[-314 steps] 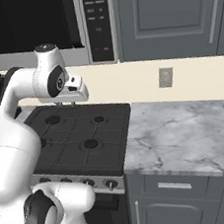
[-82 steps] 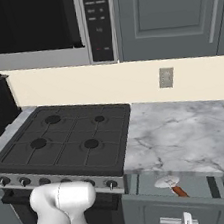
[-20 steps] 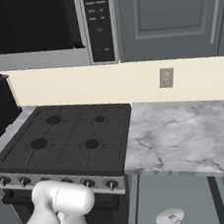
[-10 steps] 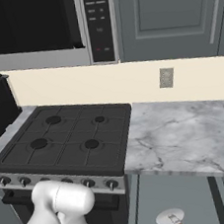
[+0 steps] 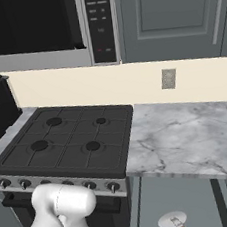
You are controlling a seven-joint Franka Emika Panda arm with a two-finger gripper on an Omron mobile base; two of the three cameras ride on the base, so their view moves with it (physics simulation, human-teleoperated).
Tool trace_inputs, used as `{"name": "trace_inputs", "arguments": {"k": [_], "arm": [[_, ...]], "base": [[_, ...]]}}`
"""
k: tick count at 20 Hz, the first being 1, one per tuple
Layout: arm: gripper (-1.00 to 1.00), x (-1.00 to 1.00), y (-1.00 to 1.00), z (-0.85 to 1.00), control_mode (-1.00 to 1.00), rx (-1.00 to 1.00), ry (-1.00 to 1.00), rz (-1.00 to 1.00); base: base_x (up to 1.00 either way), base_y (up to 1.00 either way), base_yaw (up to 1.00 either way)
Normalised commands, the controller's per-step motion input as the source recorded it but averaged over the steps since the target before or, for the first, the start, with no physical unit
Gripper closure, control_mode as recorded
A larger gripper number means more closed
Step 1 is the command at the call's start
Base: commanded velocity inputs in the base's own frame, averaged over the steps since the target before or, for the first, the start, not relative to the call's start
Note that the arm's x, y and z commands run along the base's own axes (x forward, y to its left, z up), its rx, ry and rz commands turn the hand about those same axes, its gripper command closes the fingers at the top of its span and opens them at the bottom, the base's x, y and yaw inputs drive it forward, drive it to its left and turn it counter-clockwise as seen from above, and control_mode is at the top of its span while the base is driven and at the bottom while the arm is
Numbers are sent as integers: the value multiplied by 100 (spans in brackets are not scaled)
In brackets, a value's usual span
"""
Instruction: Take the pizza cutter from the drawer on the right and place it on the dining counter for cutting.
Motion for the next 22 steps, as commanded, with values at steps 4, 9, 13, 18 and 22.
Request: {"name": "trace_inputs", "arguments": {"k": [4, 9, 13, 18, 22], "arm": [[-100, -13, -2, 72, -100, 2, 5, 0], [-100, 0, 0, 68, -100, 0, 0, -1], [-100, -1, 0, 75, -100, 1, 0, -1], [-100, 0, 7, 64, -100, 1, 2, -1], [-100, 0, 17, 57, -100, 0, 2, 0]], "base": [[0, 0, 0], [0, 0, 0], [0, 0, 0], [0, 0, 0], [0, 0, 0]]}}
